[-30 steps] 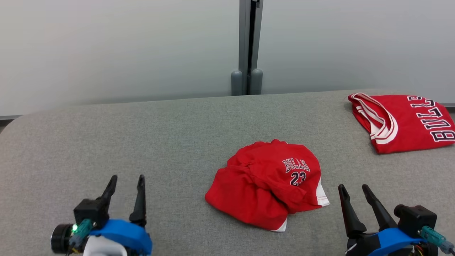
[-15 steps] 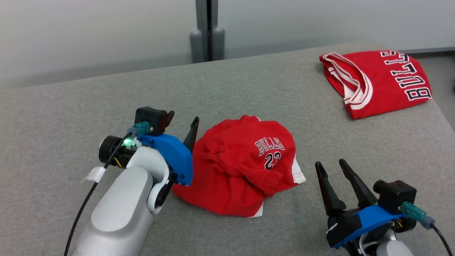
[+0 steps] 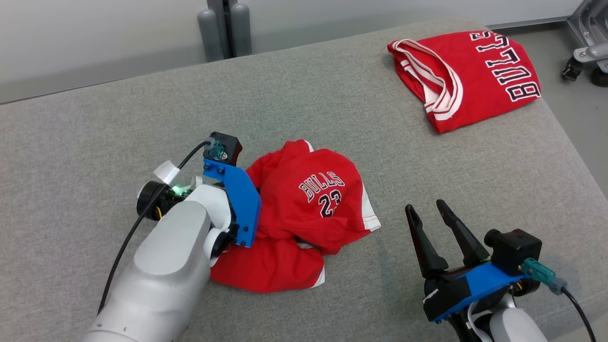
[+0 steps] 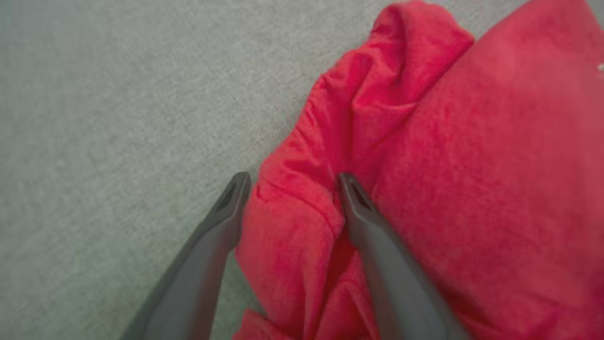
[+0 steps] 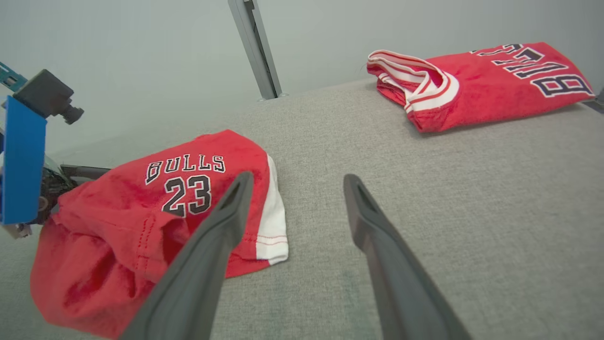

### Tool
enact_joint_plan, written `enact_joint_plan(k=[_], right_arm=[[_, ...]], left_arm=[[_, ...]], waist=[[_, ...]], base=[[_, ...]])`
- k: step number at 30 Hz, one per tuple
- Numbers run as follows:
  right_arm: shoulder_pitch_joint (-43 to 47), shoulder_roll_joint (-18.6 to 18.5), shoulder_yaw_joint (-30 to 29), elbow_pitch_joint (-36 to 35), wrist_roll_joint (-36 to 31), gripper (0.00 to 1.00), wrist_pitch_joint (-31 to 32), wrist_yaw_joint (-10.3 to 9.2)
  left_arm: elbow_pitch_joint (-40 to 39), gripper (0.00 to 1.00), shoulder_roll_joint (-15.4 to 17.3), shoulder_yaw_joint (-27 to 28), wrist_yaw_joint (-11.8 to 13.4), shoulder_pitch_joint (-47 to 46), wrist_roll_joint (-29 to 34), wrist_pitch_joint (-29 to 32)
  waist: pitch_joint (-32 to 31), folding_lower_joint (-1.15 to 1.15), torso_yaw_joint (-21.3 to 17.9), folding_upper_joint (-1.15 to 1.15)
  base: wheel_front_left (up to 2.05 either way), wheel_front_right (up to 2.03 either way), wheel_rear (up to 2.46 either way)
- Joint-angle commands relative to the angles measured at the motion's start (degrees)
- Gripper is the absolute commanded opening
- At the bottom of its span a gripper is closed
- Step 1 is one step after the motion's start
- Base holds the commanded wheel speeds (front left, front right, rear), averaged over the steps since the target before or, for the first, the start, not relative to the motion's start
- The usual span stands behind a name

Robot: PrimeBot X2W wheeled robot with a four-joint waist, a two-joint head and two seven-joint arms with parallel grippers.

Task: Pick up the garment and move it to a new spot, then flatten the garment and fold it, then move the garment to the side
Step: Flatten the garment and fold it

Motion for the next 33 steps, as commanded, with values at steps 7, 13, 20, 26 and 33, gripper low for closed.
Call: enact_joint_plan(k=[7,13,20,26,33], right_arm=[[-1.1,-0.3,-0.1,0.6,0.2,1.0,-0.7,0.03],[-1.1,-0.2,-0.6,0.7,0.3,1.0,-0.9,0.03],[-0.4,-0.1,-1.4,0.9,0.1,1.0,-0.6,0.03],[0.4,-0.1,-1.6,0.9,0.2,1.0,-0.2,0.03],[1.4,0.1,-2.2,0.3,0.1,1.0,0.0,0.03]], left_arm=[[2.4,0.0,-1.3,-0.2,-0.4,-1.8,-1.5,-1.7],[-1.4,0.0,-2.1,1.4,1.0,-4.2,-1.7,-17.6],[-11.8,0.0,-2.9,-3.8,-1.2,-6.2,-10.6,-33.0],[-21.2,0.0,-2.8,-10.1,-1.5,-7.0,-17.1,-38.9],[-21.3,0.0,-2.7,-8.0,0.3,1.1,-13.9,-39.2]], waist=[[0.1,-0.01,-0.3,-0.01],[-0.4,-0.01,1.0,-0.01],[-2.9,-0.01,2.9,-0.01],[-4.6,-0.01,4.4,-0.01],[-4.8,-0.01,6.6,-0.01]], base=[[0.0,0.0,0.0],[0.0,0.0,0.0],[0.0,0.0,0.0],[0.0,0.0,0.0],[0.0,0.0,0.0]])
